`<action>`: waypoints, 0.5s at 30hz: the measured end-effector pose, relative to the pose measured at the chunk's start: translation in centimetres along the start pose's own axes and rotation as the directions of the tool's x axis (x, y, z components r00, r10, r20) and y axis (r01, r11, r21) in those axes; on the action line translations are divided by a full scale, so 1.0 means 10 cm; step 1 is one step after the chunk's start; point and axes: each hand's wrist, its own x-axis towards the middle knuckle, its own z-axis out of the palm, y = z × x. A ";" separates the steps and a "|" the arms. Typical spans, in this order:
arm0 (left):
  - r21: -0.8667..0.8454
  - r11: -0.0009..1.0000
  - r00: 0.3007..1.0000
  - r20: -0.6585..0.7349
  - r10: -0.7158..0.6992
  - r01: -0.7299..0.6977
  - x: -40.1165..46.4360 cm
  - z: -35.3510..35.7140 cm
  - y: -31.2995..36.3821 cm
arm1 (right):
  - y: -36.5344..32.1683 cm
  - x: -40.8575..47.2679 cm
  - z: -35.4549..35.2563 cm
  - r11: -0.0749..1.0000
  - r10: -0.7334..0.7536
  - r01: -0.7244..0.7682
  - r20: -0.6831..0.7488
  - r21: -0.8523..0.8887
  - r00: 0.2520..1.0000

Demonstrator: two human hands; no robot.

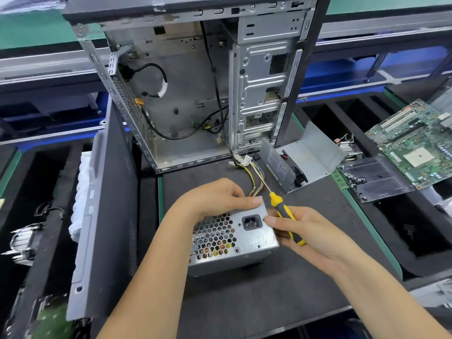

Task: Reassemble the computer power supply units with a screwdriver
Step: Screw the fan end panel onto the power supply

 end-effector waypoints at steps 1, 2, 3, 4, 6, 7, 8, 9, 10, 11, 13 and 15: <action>0.001 1.000 1.000 0.008 0.007 -0.007 0.00 0.00 0.00 | 0.02 0.01 0.00 1.000 0.008 -0.007 -0.017 0.011 1.000; -0.008 1.000 1.000 0.003 0.019 -0.019 0.00 -0.01 0.00 | 0.03 0.01 0.00 1.000 0.016 -0.015 -0.031 0.018 0.999; -0.019 1.000 1.000 -0.011 0.025 -0.025 0.00 -0.01 0.00 | 0.04 0.02 0.00 1.000 0.021 -0.020 -0.040 0.022 0.999; -0.026 0.999 0.999 -0.027 0.025 -0.026 0.01 -0.02 0.01 | 0.04 0.02 0.01 0.999 0.023 -0.022 -0.047 0.026 0.999; -0.029 0.999 0.999 -0.041 0.031 -0.032 0.01 -0.02 0.01 | 0.03 0.03 0.01 0.999 0.030 -0.029 -0.058 0.032 0.998; -0.035 0.999 0.998 -0.045 0.037 -0.038 0.01 -0.02 0.01 | 0.01 0.03 0.02 0.999 0.036 -0.034 -0.059 0.035 0.998; -0.041 0.998 0.998 -0.049 0.041 -0.043 0.01 -0.01 0.01 | 0.00 0.03 0.02 0.999 0.042 -0.040 -0.056 0.035 0.998; -0.044 0.998 0.998 -0.049 0.039 -0.042 0.01 -0.01 0.01 | 0.00 0.03 0.02 0.998 0.047 -0.045 -0.049 0.035 0.998; -0.043 0.998 0.999 -0.039 0.035 -0.036 0.00 -0.01 0.02 | -0.01 0.03 0.03 0.999 0.047 -0.046 -0.044 0.029 0.998; -0.039 0.999 0.999 -0.015 0.028 -0.028 -0.01 -0.02 0.03 | -0.01 0.03 0.02 0.999 0.042 -0.041 -0.040 0.014 0.998; -0.025 1.000 0.998 0.055 -0.007 0.008 -0.03 -0.02 0.05 | -0.02 0.02 0.02 0.999 0.026 -0.027 -0.032 -0.025 0.999; -0.007 0.999 0.994 0.104 -0.032 0.033 -0.04 -0.02 0.07 | -0.01 0.03 0.02 0.999 0.028 -0.028 -0.025 -0.017 0.999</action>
